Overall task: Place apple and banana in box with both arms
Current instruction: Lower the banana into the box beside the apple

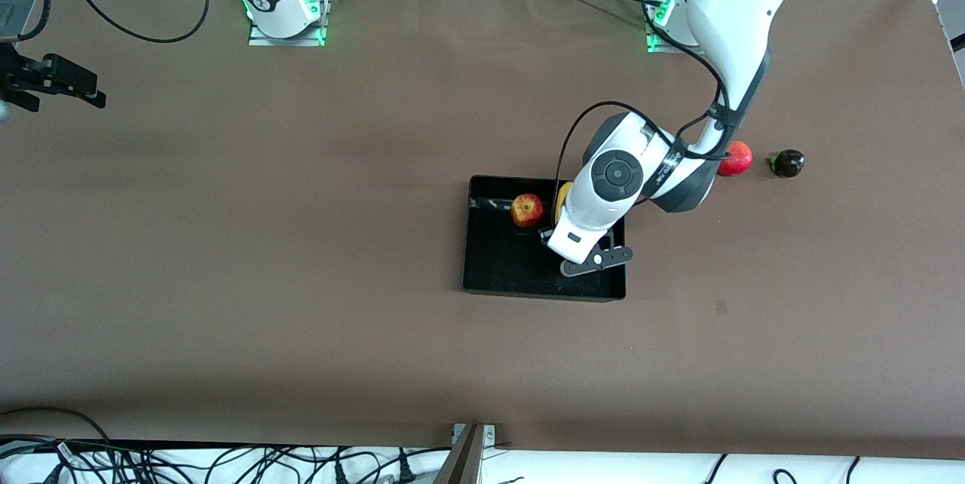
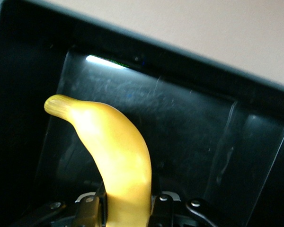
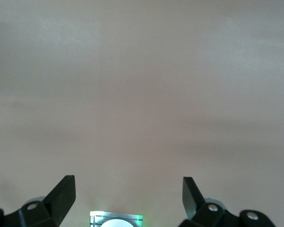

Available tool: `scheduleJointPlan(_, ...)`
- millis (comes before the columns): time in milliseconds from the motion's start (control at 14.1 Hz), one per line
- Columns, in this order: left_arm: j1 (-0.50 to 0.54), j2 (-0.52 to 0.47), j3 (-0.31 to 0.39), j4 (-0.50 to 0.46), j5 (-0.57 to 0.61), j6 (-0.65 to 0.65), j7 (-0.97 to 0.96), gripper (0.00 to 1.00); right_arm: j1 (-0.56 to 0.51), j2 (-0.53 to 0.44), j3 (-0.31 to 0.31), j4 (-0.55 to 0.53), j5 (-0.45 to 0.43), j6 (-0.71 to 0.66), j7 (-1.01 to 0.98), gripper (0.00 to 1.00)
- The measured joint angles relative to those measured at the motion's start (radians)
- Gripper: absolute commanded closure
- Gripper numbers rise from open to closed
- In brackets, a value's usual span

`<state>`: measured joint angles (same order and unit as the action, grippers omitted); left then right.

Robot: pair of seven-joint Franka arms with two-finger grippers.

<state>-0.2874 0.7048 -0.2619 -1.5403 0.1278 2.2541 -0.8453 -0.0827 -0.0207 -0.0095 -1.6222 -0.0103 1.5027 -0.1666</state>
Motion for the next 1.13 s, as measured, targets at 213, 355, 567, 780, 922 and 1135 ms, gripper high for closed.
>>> scheduleJointPlan(213, -0.004, 0.032, 0.014, 0.006, 0.029, 0.036, 0.000, 1.00, 0.000, 0.000, 0.000, 0.000, 0.000, 0.000, 0.000, 0.00)
scheduleJointPlan(355, -0.004, 0.047, 0.016, 0.007, 0.044, 0.062, 0.000, 1.00, 0.000, 0.000, 0.000, 0.000, 0.000, 0.000, 0.000, 0.00)
scheduleJointPlan(567, -0.004, 0.069, 0.020, 0.007, 0.071, 0.090, 0.000, 1.00, 0.000, 0.000, 0.000, 0.000, 0.000, 0.000, 0.000, 0.00)
scheduleJointPlan(780, -0.006, 0.086, 0.028, 0.007, 0.082, 0.132, 0.000, 0.82, 0.000, 0.000, 0.000, 0.000, 0.000, 0.000, 0.000, 0.00)
scheduleJointPlan(922, -0.006, 0.092, 0.034, 0.007, 0.089, 0.147, 0.000, 0.65, 0.000, 0.000, 0.000, 0.000, 0.000, 0.000, 0.000, 0.00)
scheduleJointPlan(1135, -0.006, 0.093, 0.036, 0.007, 0.089, 0.151, 0.000, 0.02, 0.000, 0.000, 0.000, 0.000, 0.000, 0.000, 0.000, 0.00)
